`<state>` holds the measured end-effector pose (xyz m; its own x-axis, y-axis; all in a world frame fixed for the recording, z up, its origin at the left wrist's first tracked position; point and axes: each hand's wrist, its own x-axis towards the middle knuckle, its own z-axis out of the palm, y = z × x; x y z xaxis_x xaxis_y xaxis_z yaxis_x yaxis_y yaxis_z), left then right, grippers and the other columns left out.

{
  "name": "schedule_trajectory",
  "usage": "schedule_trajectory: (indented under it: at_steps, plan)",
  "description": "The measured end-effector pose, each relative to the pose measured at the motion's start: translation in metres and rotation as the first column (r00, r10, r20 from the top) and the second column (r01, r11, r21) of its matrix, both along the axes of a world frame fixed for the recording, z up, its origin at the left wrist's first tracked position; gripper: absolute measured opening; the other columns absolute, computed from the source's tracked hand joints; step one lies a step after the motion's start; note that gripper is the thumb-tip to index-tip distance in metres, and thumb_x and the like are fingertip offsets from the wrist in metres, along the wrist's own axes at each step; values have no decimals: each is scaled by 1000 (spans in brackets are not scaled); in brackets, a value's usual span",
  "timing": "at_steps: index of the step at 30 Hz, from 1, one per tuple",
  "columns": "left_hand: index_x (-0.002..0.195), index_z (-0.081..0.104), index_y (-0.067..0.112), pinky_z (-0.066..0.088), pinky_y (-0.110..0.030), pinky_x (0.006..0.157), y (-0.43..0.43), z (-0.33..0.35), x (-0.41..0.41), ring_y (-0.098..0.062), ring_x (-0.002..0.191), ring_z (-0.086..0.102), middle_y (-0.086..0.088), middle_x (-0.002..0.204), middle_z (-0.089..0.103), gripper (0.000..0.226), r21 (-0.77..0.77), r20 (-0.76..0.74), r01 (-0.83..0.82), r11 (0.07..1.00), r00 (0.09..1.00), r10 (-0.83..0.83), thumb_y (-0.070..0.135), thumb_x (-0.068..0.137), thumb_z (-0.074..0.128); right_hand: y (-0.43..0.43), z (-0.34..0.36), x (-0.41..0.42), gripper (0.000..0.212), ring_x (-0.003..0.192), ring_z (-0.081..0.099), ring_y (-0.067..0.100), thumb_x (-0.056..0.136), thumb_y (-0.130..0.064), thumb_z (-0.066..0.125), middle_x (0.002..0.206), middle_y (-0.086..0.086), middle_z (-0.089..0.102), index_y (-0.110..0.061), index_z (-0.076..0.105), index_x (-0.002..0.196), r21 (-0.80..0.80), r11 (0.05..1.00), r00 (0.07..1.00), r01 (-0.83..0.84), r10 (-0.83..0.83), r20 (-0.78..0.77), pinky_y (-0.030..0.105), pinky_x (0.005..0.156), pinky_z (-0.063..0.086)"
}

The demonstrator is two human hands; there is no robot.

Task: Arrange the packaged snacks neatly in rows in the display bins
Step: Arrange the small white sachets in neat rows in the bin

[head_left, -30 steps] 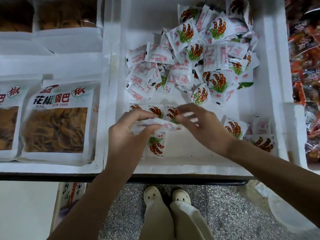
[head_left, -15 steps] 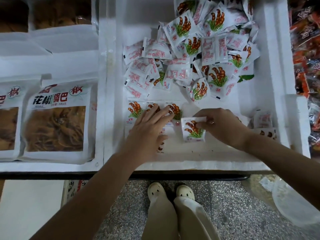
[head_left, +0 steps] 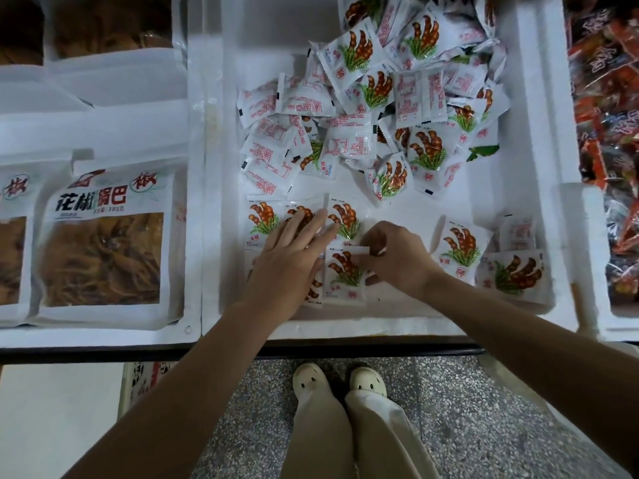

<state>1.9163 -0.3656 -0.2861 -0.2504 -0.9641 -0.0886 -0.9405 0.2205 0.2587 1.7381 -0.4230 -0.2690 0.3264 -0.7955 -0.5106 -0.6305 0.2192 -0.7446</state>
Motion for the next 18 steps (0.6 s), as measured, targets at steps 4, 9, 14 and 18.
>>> schedule_trajectory:
  at_steps: [4,9,14,18]
  plan:
    - [146,33,18,10,-45,114,0,1,-1,-34,142,20,-4,154,28,81,22,-11,-12,1000,1000,12,-14,77,61,8,-1,7,16,70,61,20,85,-9,66,85,4,60,-10,52,93,-165,979,993,-116,109,-51,35,66,56]
    - [143,39,14,10,-46,116,-1,5,-2,-32,143,18,-7,153,30,74,17,-26,-1,1000,1000,2,-13,77,59,7,7,-7,34,98,54,16,84,-25,68,107,1,54,-15,53,112,-330,908,958,-258,196,-210,29,81,47]
    - [112,61,6,31,-52,110,-8,14,-22,-31,126,46,-12,121,58,36,-119,-74,24,993,997,-33,9,85,37,-3,22,-64,52,119,43,21,86,-32,63,129,5,47,-15,43,131,-449,824,872,-345,105,-478,32,99,37]
    - [138,44,10,-1,-40,114,-17,12,-41,-25,144,19,-8,150,34,47,17,-25,95,995,995,-94,24,94,50,-13,20,-93,70,126,38,25,83,-44,63,135,8,39,-13,32,138,-245,859,704,-450,173,-689,39,101,36]
